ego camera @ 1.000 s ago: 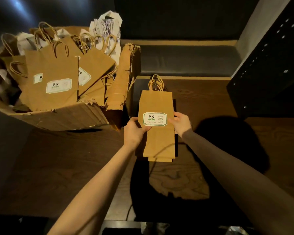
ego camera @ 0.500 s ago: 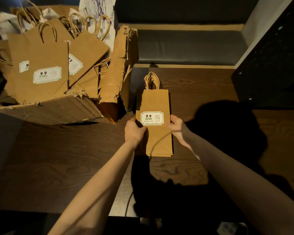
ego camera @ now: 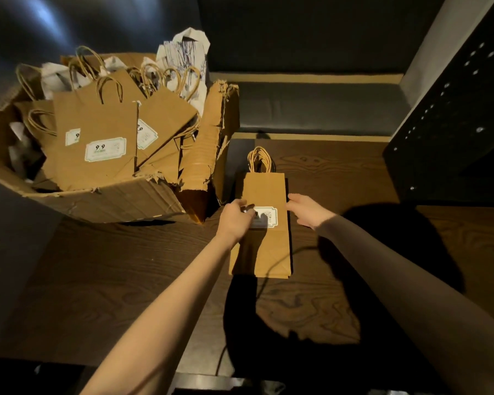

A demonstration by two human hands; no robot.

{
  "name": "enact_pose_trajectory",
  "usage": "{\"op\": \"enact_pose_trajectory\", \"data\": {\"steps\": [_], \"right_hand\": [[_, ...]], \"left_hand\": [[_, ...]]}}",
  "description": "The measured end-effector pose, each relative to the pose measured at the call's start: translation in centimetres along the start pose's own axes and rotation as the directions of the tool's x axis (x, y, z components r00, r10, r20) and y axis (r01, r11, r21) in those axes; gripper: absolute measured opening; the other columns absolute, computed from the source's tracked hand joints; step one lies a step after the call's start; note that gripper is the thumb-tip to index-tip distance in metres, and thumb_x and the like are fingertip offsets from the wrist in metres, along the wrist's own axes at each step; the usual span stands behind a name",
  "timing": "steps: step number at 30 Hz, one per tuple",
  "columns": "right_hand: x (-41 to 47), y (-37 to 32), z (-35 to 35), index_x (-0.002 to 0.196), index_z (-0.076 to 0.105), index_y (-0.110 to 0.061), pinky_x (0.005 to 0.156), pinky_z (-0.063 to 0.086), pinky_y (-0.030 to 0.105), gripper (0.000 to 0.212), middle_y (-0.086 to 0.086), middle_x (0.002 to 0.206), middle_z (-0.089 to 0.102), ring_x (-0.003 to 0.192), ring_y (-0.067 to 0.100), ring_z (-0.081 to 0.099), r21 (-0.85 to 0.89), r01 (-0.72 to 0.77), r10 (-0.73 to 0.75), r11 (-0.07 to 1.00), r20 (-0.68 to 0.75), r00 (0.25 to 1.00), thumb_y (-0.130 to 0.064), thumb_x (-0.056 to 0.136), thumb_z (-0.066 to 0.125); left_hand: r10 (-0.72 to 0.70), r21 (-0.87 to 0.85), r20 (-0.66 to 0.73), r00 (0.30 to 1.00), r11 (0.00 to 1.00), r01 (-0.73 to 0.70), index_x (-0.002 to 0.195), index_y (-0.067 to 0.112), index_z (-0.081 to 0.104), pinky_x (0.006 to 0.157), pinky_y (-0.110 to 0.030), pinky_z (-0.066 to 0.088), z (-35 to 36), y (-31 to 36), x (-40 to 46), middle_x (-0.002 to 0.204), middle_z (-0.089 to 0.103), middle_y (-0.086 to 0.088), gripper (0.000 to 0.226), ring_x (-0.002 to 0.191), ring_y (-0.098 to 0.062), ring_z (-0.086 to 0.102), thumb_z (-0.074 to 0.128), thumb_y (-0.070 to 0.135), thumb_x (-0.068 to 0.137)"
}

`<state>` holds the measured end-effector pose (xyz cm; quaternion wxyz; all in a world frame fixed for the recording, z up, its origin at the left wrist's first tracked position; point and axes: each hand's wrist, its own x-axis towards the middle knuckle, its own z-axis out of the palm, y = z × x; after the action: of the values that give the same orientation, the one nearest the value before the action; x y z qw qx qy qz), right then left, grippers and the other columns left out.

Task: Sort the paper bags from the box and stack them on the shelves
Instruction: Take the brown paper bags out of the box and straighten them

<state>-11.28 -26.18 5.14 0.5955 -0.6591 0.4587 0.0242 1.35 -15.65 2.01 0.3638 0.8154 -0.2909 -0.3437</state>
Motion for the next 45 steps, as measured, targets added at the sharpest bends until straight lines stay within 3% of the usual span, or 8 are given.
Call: {"op": "enact_pose_trajectory", "data": {"steps": [5,17,31,34,37,40,42,45], "right_hand": [[-2.1,-5.4,-2.3,0.133,0.051,-0.015,0.077,0.042,0.02,0.035,0.001,0.123,0.056,0.113,0.017,0.051,-0.072,0.176,-0.185,0.982,-0.136,0.973,-0.02,0.1,0.042],[-4.9,-19.2,1.0,0.119,0.06,-0.015,0.085,0.046,0.027,0.026,-0.001,0.114,0.058,0.1,0.013,0.056,-0.399,0.452,-0.57,0.797,-0.254,0.781,-0.016,0.098,0.044],[1.2,-26.1,16.4,0.113,0.059,0.009,0.095,0.042,0.041,0.033,0.028,0.118,0.058,0.11,0.038,0.054,-0.303,0.27,-0.37,0.914,-0.348,0.861,-0.015,0.098,0.042],[3.3,-25.5,17.5,0.08,0.063,0.003,0.075,0.042,0.039,0.027,0.026,0.082,0.058,0.08,0.037,0.054,-0.298,0.179,-0.288,0.937,-0.374,0.881,-0.01,0.093,0.043],[5.6,-24.9,18.2,0.054,0.031,-0.017,0.056,0.021,0.031,0.039,0.003,0.055,0.026,0.054,0.018,0.026,-0.348,0.114,-0.251,0.931,-0.381,0.89,-0.01,0.09,0.043],[6.9,-24.3,18.9,0.061,0.034,-0.014,0.05,0.017,0.029,0.033,0.001,0.057,0.029,0.051,0.016,0.027,-0.338,0.014,-0.15,0.941,-0.383,0.912,-0.013,0.092,0.045],[7.5,-24.1,19.3,0.095,0.048,-0.005,0.048,0.023,0.027,0.015,0.004,0.068,0.04,0.06,0.017,0.039,-0.278,-0.031,-0.079,0.96,-0.376,0.923,-0.02,0.094,0.047],[8.9,-23.8,19.5,0.138,0.016,0.008,0.061,0.039,0.028,0.064,0.009,0.086,0.047,0.086,0.023,0.048,-0.165,-0.063,-0.001,0.984,-0.361,0.932,-0.025,0.094,0.049]], "left_hand": [[0.154,-0.064,0.219,0.964,0.988,-0.143,0.113,0.003,0.06,0.075,-0.029,0.043,-3.5,6.3,-0.5,0.1,0.059,-0.007,0.026,0.091,-0.019,0.054,0.047,0.018,0.096],[0.512,0.055,0.047,0.858,0.856,-0.514,0.093,0.017,0.06,0.066,-0.027,0.048,-18.5,12.2,-0.9,0.087,0.062,-0.002,0.013,0.079,-0.016,0.058,0.048,0.021,0.097],[0.46,0.255,-0.091,0.883,0.868,-0.426,0.097,0.014,0.06,0.083,-0.041,0.053,-36.3,0.8,5.1,0.084,0.063,0.003,0.017,0.082,-0.018,0.061,0.047,0.026,0.096],[0.411,0.242,-0.133,0.902,0.896,-0.373,0.092,0.016,0.055,0.077,-0.037,0.051,-37.3,-1.3,6.6,0.087,0.064,-0.001,0.013,0.082,-0.019,0.06,0.047,0.026,0.096],[0.33,0.232,-0.143,0.933,0.928,-0.292,0.094,0.014,0.053,0.076,-0.036,0.049,-37.9,-2.9,8.2,0.093,0.062,-0.006,0.012,0.087,-0.023,0.059,0.049,0.025,0.094],[0.238,0.21,-0.135,0.962,0.956,-0.207,0.097,0.014,0.05,0.08,-0.037,0.049,-38.0,-3.8,9.6,0.099,0.062,-0.008,0.013,0.089,-0.026,0.059,0.052,0.026,0.092],[0.175,0.207,-0.137,0.975,0.968,-0.144,0.1,0.015,0.048,0.082,-0.038,0.05,-37.9,-4.4,10.4,0.102,0.061,-0.008,0.02,0.094,-0.027,0.06,0.056,0.03,0.091],[0.069,0.28,-0.097,0.993,0.959,-0.04,0.107,0.009,0.048,0.088,-0.042,0.051,-37.6,-5.3,11.9,0.11,0.059,-0.009,0.04,0.099,-0.028,0.058,0.059,0.042,0.087]]}}
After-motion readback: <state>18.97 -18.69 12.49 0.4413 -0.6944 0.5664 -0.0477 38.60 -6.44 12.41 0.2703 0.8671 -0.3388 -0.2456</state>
